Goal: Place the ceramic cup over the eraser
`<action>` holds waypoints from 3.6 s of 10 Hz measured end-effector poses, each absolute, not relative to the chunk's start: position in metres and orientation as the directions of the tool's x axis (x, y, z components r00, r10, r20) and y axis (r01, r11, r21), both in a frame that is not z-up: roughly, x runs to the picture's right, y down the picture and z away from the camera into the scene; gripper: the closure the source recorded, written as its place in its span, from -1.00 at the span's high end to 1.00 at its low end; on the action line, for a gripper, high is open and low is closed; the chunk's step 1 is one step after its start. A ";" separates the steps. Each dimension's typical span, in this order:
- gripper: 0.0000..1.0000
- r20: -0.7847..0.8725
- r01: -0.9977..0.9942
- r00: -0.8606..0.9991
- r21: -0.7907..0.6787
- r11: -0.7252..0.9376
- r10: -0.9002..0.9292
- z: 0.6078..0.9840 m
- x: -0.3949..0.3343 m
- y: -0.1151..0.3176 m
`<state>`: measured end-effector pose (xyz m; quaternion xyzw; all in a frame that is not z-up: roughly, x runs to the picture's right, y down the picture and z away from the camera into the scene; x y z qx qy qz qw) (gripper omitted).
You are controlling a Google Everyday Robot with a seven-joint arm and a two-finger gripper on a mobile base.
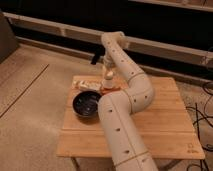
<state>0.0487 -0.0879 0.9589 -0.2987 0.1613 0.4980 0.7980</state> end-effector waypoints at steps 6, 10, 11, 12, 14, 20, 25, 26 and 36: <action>-1.00 -0.532 -0.892 0.428 -0.381 0.245 0.731 0.955 0.043 -0.086; -1.00 -0.504 -0.892 0.440 -0.345 0.294 0.743 0.960 0.058 -0.098; -1.00 -0.500 -0.888 0.448 -0.341 0.307 0.741 0.961 0.058 -0.099; -1.00 -0.497 -0.886 0.454 -0.341 0.315 0.739 0.961 0.057 -0.100; -1.00 -0.496 -0.881 0.465 -0.344 0.326 0.733 0.961 0.054 -0.100; -0.13 -0.504 -0.862 0.501 -0.362 0.354 0.704 0.961 0.045 -0.094; 0.60 -0.511 -0.859 0.507 -0.366 0.358 0.694 0.958 0.043 -0.093; 0.60 -0.512 -0.859 0.507 -0.366 0.358 0.693 0.958 0.043 -0.093; 0.60 -0.353 -0.846 0.498 -0.397 0.355 0.792 0.895 0.016 -0.174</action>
